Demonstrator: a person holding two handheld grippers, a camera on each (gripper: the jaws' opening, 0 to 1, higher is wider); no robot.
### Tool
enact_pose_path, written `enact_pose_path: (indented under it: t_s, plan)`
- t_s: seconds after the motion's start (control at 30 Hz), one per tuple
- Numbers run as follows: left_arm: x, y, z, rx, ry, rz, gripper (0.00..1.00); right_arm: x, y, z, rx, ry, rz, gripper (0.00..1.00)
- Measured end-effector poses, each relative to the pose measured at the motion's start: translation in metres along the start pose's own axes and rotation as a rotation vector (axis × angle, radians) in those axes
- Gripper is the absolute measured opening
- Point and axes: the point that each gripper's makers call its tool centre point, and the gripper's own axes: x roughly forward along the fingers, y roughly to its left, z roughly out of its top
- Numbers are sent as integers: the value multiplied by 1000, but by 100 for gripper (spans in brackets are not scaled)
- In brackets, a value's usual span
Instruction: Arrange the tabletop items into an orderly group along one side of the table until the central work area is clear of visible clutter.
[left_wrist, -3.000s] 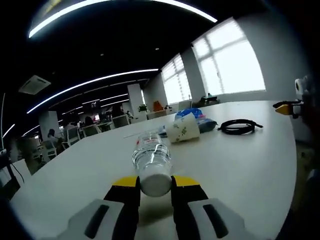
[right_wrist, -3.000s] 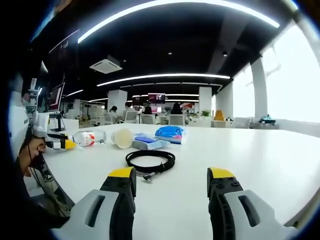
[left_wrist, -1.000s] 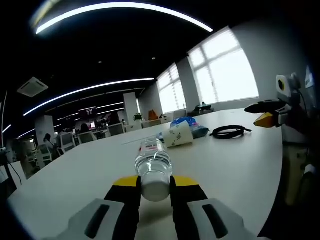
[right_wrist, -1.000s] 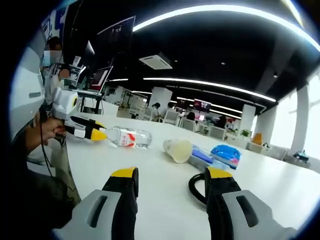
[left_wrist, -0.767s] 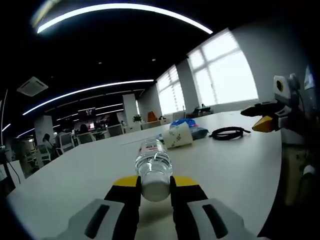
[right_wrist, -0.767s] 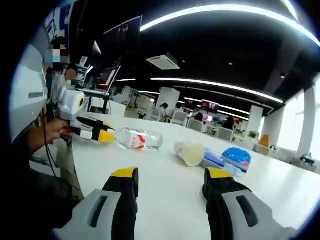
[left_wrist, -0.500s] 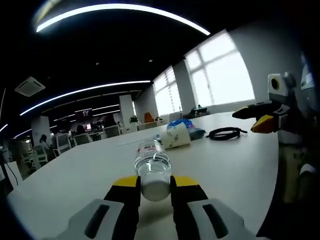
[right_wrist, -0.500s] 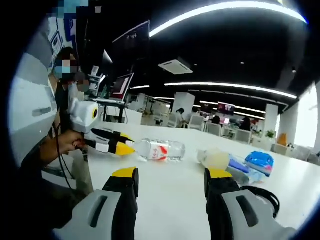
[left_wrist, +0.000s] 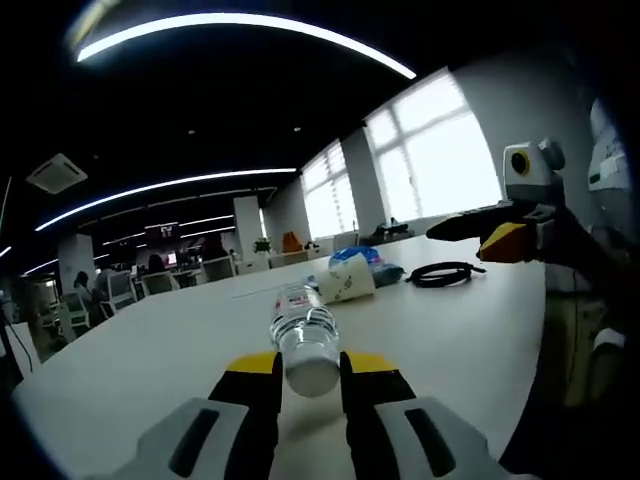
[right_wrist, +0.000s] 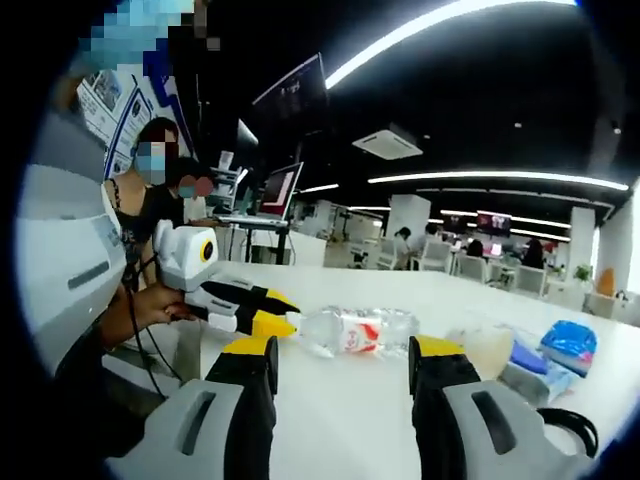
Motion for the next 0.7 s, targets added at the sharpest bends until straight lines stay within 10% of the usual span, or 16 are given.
enact_pose_path:
  t_s: [0.2, 0.7]
  plan:
    - [-4, 2, 0, 0, 2, -8, 22, 17, 8, 0, -2, 7, 49, 48]
    - [-16, 15, 1, 33, 11, 27, 22, 46, 16, 10, -313, 19, 91, 41]
